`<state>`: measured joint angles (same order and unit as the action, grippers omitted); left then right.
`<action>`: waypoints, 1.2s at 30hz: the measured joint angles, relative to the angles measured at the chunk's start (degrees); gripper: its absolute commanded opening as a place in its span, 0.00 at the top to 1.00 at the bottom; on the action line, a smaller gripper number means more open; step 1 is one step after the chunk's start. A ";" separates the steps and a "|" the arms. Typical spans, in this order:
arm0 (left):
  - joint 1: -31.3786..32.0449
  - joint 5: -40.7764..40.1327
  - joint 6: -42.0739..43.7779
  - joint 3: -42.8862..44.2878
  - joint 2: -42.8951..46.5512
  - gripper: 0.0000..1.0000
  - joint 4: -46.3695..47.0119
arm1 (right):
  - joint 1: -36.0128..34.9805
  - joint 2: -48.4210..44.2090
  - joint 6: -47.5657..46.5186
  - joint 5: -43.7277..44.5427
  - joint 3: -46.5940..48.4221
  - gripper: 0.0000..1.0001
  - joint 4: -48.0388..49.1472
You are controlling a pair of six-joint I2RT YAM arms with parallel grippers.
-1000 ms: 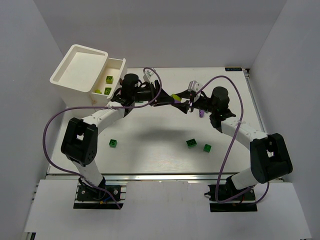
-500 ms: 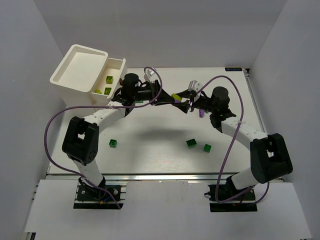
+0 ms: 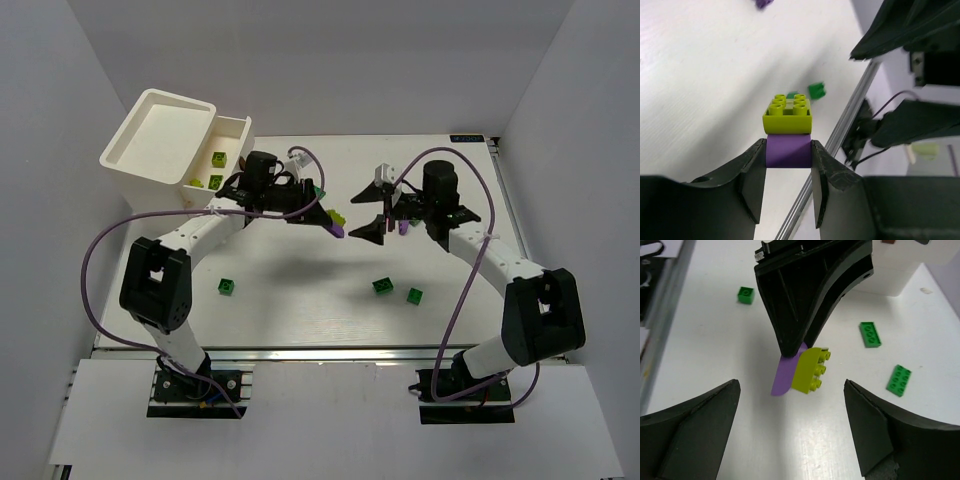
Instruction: Sort the legos into containers by color
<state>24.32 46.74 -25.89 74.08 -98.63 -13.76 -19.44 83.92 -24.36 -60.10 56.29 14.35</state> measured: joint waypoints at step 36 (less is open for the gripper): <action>3.96 -8.33 36.15 -6.12 16.52 1.00 -11.26 | -6.34 27.89 -55.17 -19.61 43.78 0.20 -86.84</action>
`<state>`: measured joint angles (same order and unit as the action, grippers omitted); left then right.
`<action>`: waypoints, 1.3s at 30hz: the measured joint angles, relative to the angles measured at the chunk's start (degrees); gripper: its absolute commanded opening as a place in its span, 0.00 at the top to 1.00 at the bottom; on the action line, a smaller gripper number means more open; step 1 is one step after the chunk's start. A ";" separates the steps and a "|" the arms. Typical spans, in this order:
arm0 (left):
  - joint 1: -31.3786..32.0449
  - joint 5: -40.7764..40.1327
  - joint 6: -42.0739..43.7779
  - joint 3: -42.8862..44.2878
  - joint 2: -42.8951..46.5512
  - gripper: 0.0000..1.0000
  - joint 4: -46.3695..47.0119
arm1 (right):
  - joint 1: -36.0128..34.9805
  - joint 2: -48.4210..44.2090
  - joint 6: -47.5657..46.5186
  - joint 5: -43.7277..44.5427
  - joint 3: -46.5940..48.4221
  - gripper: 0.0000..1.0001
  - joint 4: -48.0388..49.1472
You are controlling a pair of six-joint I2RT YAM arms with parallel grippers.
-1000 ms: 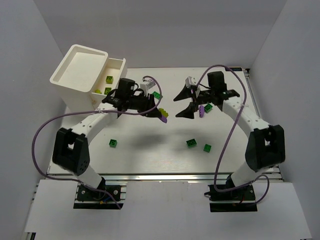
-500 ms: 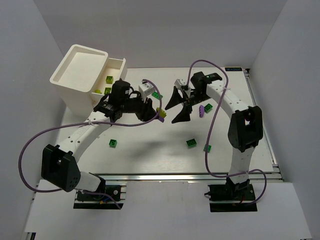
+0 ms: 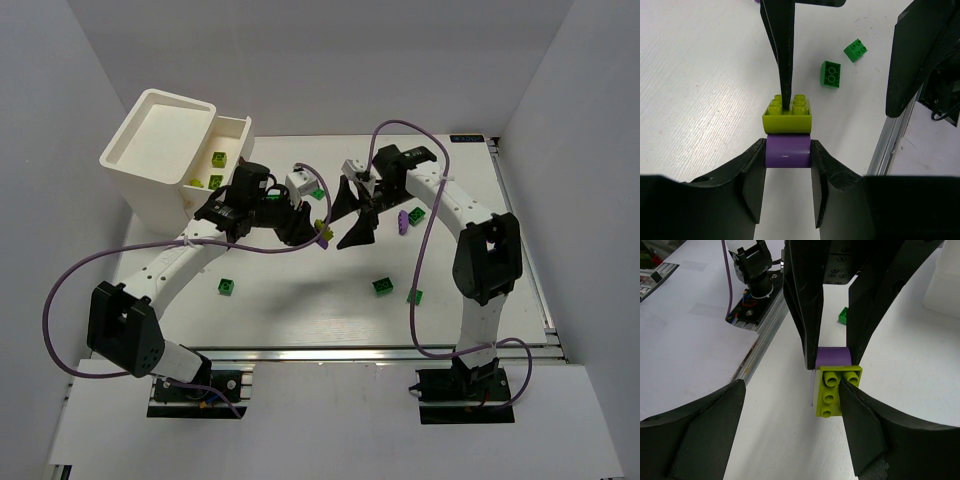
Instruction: Sort the legos into containers by color
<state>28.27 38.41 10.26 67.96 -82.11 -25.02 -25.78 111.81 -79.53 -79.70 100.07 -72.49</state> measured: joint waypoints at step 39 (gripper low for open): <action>1.11 -2.36 0.02 0.13 0.02 1.00 -0.70 | 0.63 0.04 14.16 3.58 -0.61 0.20 18.25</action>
<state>29.39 36.05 10.28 68.10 -82.08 -25.71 -25.15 111.85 -65.36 -76.12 99.46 -54.24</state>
